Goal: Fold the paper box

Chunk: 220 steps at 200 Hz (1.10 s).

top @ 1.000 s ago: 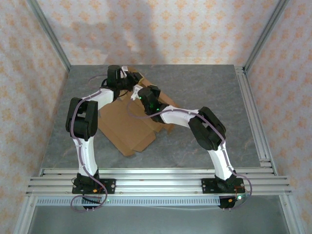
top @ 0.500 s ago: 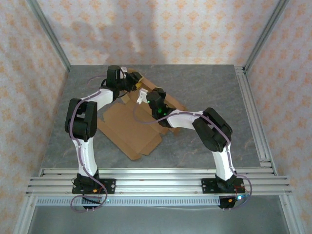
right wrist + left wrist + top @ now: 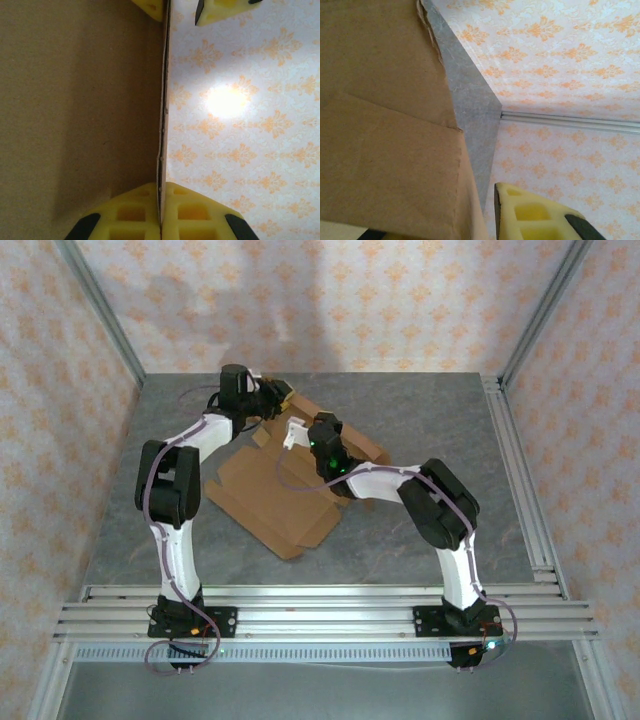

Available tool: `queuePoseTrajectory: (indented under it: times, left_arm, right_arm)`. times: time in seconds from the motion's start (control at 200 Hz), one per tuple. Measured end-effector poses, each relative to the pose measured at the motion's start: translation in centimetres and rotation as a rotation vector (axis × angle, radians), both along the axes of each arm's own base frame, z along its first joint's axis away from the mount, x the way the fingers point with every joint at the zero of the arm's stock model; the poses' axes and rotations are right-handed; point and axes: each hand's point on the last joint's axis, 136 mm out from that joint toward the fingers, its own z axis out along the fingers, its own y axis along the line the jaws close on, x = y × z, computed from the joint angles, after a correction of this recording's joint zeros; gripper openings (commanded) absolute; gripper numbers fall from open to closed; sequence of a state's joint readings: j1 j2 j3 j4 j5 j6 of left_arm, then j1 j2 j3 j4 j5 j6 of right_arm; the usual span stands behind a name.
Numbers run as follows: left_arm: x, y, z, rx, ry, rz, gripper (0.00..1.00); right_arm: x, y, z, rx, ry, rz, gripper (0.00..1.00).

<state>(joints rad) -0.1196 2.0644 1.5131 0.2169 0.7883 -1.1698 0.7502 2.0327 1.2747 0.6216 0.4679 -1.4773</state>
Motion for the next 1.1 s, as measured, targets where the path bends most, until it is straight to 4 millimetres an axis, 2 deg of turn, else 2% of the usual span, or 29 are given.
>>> queuePoseTrajectory:
  times: [0.15,0.285,0.41,0.47,0.531,0.596,0.686,0.796,0.911,1.101]
  left_arm:
    - [0.1,0.0,-0.3,0.002,0.013,0.003,0.12]
    - [0.3,0.0,-0.3,0.003,0.014,0.004,0.16]
    - [0.5,-0.1,-0.6,-0.004,0.023,0.001,0.00]
    - [0.6,-0.3,-0.6,-0.009,0.026,-0.004,0.00]
    - [0.6,-0.3,-0.6,-0.009,0.026,-0.006,0.00]
    - [0.6,-0.4,-0.6,-0.009,0.027,-0.007,0.00]
    - [0.6,-0.3,-0.6,-0.008,0.027,-0.006,0.00]
    - [0.6,-0.3,-0.7,-0.008,0.028,-0.005,0.00]
    - [0.5,-0.2,-0.9,-0.011,0.030,-0.002,0.00]
    - [0.9,0.3,-0.4,-0.010,0.011,0.019,0.00]
  right_arm:
    - [0.3,-0.1,0.2,-0.019,-0.005,0.015,0.00]
    - [0.4,-0.1,0.3,-0.028,-0.006,0.032,0.00]
    - [0.5,-0.5,0.2,-0.033,0.000,0.037,0.00]
    - [0.5,-0.6,0.0,-0.033,0.005,0.036,0.00]
    - [0.5,-0.7,0.0,-0.026,0.015,0.033,0.12]
    - [0.3,-0.8,0.0,-0.009,0.030,0.030,0.36]
    - [0.0,-0.6,0.3,0.019,0.053,0.023,0.49]
    - [0.2,0.1,1.5,0.061,0.063,0.009,0.56]
    - [0.6,0.4,3.1,0.080,0.062,-0.013,0.59]
    - [1.8,1.1,2.7,0.066,0.074,-0.044,0.59]
